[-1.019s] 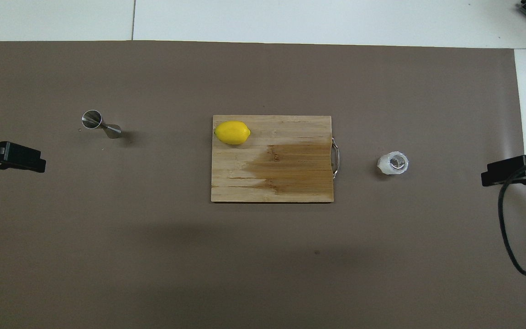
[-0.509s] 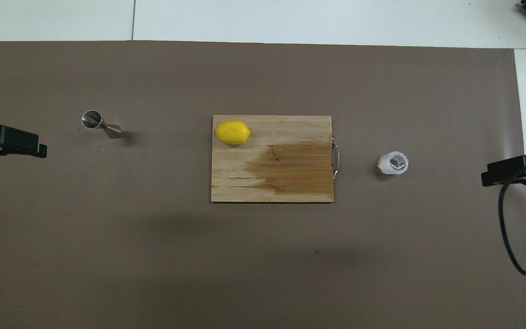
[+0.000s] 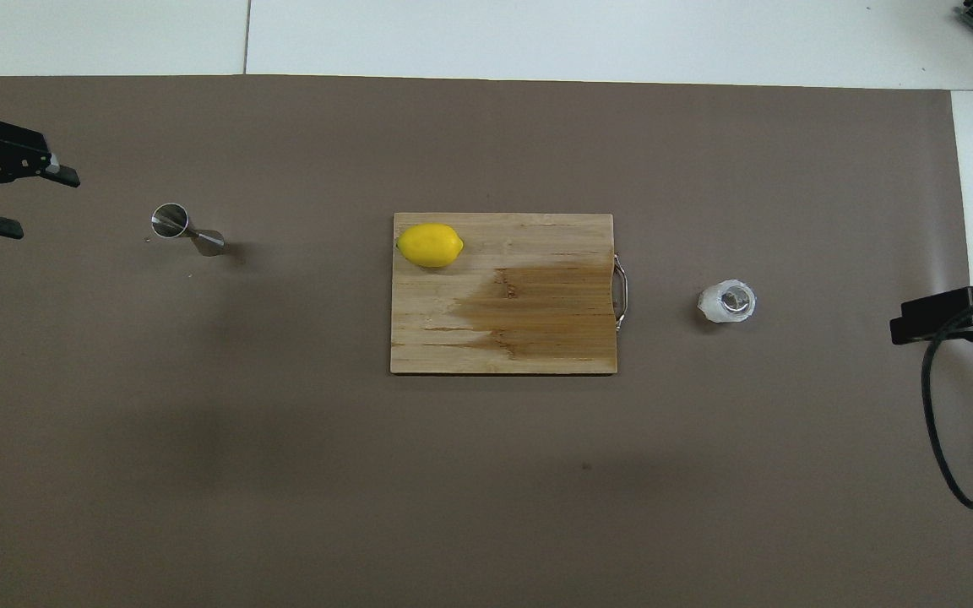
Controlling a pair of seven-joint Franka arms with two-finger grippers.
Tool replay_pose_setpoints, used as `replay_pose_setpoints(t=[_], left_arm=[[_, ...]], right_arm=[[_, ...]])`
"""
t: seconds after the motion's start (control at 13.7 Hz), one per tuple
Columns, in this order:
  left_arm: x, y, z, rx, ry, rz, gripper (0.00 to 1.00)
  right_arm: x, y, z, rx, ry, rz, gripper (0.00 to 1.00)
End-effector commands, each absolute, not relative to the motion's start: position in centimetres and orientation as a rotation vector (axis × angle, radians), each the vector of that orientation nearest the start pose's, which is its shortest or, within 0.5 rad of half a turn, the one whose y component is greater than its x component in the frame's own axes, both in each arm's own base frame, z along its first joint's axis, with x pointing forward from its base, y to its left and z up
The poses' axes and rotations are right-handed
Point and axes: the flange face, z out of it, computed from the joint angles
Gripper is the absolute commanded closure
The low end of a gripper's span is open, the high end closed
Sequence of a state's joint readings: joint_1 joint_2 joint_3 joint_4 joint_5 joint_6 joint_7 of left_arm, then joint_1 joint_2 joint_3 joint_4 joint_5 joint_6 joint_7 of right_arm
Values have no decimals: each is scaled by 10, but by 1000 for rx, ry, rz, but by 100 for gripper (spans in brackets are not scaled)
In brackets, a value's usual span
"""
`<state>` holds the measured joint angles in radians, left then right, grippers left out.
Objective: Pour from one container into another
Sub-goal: 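Reach the left gripper toward the small metal cup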
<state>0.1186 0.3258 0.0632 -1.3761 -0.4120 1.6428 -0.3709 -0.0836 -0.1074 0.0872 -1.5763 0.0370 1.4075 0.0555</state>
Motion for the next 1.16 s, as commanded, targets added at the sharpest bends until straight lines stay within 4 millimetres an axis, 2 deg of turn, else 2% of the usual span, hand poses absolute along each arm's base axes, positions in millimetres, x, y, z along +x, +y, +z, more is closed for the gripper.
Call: replay_pose_setpoints(t=[0.0,0.07,0.15,0.22,0.29,0.44,0.58,0.8,0.87,1.02,1.09], left_arm=[[678,96,489,-3228,-1483,294,0],[685,99,482,-3190,-1621,287,0],[690,115,462,-3137,-1778,334,0],[693,124,450,-3095,-1893,355,0],[697,126,440,-3052,-1977,350,0],[700,123,406,-2978,-2116,374,0],[686,120,373,-2912,-2179,421,0],[673,113,355,-2693,-2422,468,0],[664,113,341,-2566,-2536,530,0],[648,110,324,-2450,-2687,586,0],[644,101,321,-2420,-2728,633,0]], right_arm=[[499,8,666,-3127,102,112,0],[499,8,666,-3127,102,112,0],[498,8,666,-3127,102,114,0],[498,8,666,-3127,102,114,0],[498,8,666,-3127,102,114,0],[498,8,666,-3127,102,114,0],[499,8,666,-3127,102,112,0],[498,8,666,-3127,102,114,0],[498,8,666,-3127,102,114,0],[498,8,666,-3127,102,114,0],[499,8,666,-3127,102,112,0]])
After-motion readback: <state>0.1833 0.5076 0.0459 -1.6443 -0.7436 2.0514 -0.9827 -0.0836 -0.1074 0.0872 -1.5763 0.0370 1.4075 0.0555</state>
